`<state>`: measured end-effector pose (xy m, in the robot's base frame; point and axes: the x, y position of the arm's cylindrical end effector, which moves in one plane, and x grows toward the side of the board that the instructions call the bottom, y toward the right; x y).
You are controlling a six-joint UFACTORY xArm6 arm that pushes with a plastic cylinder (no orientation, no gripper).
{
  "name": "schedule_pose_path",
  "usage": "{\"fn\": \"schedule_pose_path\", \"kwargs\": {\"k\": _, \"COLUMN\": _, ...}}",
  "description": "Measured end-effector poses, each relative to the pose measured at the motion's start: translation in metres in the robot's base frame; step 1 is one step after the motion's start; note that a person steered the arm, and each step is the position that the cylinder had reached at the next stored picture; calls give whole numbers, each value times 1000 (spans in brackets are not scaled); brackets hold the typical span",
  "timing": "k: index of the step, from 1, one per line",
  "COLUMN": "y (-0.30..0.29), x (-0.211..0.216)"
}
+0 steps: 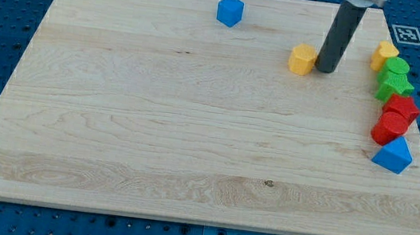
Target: Slide the yellow hexagon towards the top right
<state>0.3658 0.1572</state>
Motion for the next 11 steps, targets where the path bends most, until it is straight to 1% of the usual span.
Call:
{"fn": "schedule_pose_path", "kwargs": {"k": 1, "y": -31, "x": 14}}
{"fn": "schedule_pose_path", "kwargs": {"k": 2, "y": -46, "x": 30}}
{"fn": "schedule_pose_path", "kwargs": {"k": 3, "y": -70, "x": 54}}
{"fn": "schedule_pose_path", "kwargs": {"k": 4, "y": -91, "x": 22}}
{"fn": "schedule_pose_path", "kwargs": {"k": 5, "y": -54, "x": 20}}
{"fn": "schedule_pose_path", "kwargs": {"k": 6, "y": -52, "x": 9}}
{"fn": "schedule_pose_path", "kwargs": {"k": 7, "y": -70, "x": 28}}
{"fn": "schedule_pose_path", "kwargs": {"k": 8, "y": -87, "x": 10}}
{"fn": "schedule_pose_path", "kwargs": {"k": 9, "y": -59, "x": -6}}
{"fn": "schedule_pose_path", "kwargs": {"k": 10, "y": -40, "x": -11}}
{"fn": "schedule_pose_path", "kwargs": {"k": 11, "y": -38, "x": -11}}
